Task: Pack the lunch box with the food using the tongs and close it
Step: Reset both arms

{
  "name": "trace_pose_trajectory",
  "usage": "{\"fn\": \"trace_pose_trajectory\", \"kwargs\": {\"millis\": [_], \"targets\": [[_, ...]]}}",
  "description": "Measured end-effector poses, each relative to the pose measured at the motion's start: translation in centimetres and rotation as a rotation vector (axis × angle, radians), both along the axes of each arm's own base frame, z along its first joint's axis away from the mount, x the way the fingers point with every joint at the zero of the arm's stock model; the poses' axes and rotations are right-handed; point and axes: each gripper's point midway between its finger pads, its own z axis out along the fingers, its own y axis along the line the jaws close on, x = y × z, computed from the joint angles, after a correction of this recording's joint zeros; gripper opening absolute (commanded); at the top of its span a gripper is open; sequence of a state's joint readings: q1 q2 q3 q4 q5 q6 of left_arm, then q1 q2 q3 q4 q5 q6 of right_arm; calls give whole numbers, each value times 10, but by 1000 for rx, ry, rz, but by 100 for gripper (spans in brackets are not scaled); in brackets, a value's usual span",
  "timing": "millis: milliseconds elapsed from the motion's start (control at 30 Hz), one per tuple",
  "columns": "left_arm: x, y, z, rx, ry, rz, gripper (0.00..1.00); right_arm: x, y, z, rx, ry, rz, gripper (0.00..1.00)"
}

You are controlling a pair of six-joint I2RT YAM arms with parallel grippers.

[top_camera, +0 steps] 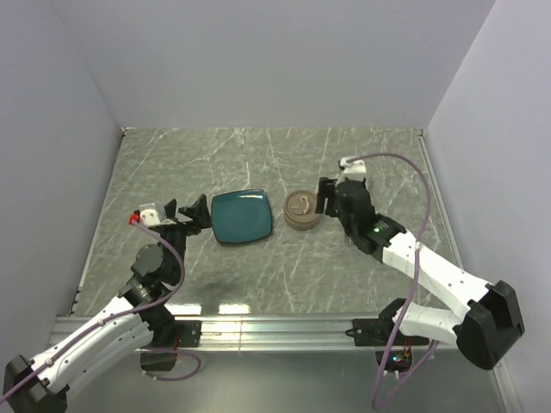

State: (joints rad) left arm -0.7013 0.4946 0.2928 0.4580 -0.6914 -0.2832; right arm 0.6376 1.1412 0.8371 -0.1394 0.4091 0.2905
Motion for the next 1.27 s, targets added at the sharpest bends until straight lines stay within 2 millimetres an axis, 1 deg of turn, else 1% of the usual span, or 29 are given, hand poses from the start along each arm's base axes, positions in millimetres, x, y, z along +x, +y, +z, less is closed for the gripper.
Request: {"fn": "trace_pose_trajectory", "kwargs": {"millis": [67,100,200,300,400,500,633,767,1033,1200,1267], "targets": [[4,2,-6,11,36,29,93,2,-20,-9,9,-24,-55,75],[6,3,-9,17,54,42,95,5,-30,-13,14,-32,-84,75],[10,9,-15,28,93,90,98,12,-55,-19,31,-53,-157,75],[13,17,-21,35,115,132,99,17,-76,-10,70,-102,-206,75],[14,26,-20,25,115,165,99,18,-87,9,114,-167,-222,75],[13,34,-17,11,111,186,99,18,-87,32,160,-237,-206,75],[9,42,-9,-23,103,213,98,17,-84,45,189,-274,-179,75],[9,48,-5,-46,110,257,97,16,-82,43,192,-271,-166,75],[17,51,-19,-2,179,320,96,15,-80,41,195,-267,-152,75],[17,52,-21,-6,185,326,94,16,-82,41,196,-267,-156,76],[17,51,-20,-7,187,327,96,16,-83,41,196,-266,-156,75]]}}
